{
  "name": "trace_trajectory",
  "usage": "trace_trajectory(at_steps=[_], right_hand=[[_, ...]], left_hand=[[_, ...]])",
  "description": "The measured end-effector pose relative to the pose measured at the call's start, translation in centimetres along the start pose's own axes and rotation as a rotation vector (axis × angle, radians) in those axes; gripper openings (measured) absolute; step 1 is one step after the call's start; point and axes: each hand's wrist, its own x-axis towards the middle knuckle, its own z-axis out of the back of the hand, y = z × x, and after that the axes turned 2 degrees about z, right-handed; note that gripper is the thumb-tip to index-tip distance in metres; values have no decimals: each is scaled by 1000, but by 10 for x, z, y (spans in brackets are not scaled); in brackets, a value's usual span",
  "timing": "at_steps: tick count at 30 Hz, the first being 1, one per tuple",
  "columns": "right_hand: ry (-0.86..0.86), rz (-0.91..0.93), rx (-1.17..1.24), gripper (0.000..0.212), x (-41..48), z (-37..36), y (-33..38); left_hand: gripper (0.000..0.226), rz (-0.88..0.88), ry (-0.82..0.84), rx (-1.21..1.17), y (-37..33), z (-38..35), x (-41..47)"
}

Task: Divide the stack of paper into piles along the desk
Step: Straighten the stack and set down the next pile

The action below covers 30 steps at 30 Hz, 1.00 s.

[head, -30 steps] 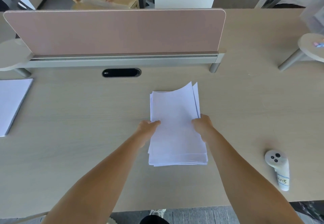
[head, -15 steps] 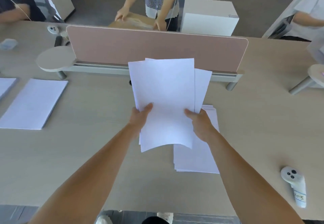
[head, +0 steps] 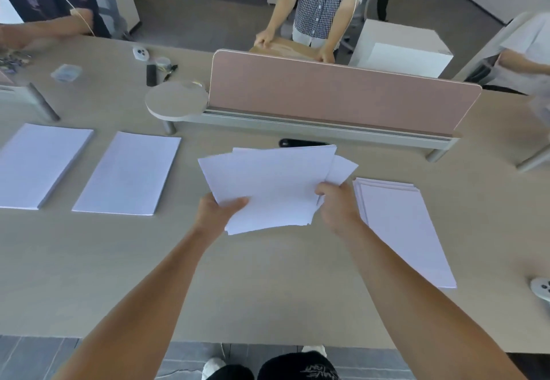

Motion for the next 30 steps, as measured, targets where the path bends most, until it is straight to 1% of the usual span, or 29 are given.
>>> trace_trajectory(at_steps=[1,3,6,7,9,11,15,17,19,20,21,24,26,28,30], right_hand=[[35,-1,-35,15,-2,-2,-7],[103,-3,-73,23,-7,-4,-18],[179,23,-24,30,-7,-5,-22],[195,38,-16,29,-6,-7,-19],[217,75,-5,27,-3,-11,-13],[193,74,1,25,2,-16,-6],[207,120,50,11,13,-14,13],[233,122,62,11,17,-7,16],[246,110,45,11,17,-2,14],[233,93,50,10,17,-3,11],[210,80,58,8,17,-5,7],[173,88,70,5,12,-16,10],[151,128,90,5,13,-17,17],[134,172,95,3,17,-7,22],[139,172,80,4,20,4,22]], left_hand=[[30,-21,35,-3,4,12,0],[35,-42,81,44,9,27,0],[40,-12,53,11,5,29,-1],[37,-8,49,0,2,25,0],[23,-4,41,26,-5,16,3],[12,7,2,5,-14,9,6],[15,-43,-35,-41,-36,4,11],[23,-72,6,-50,-42,5,12],[39,-62,58,-58,-41,4,11],[46,-38,57,-46,-39,-1,11],[47,-7,25,-36,-36,-9,11],[23,15,-103,-71,-36,-29,9],[15,-18,-114,-102,-44,-30,14],[20,-69,-76,-109,-48,-20,20],[30,-105,-5,-84,-46,-9,26]])
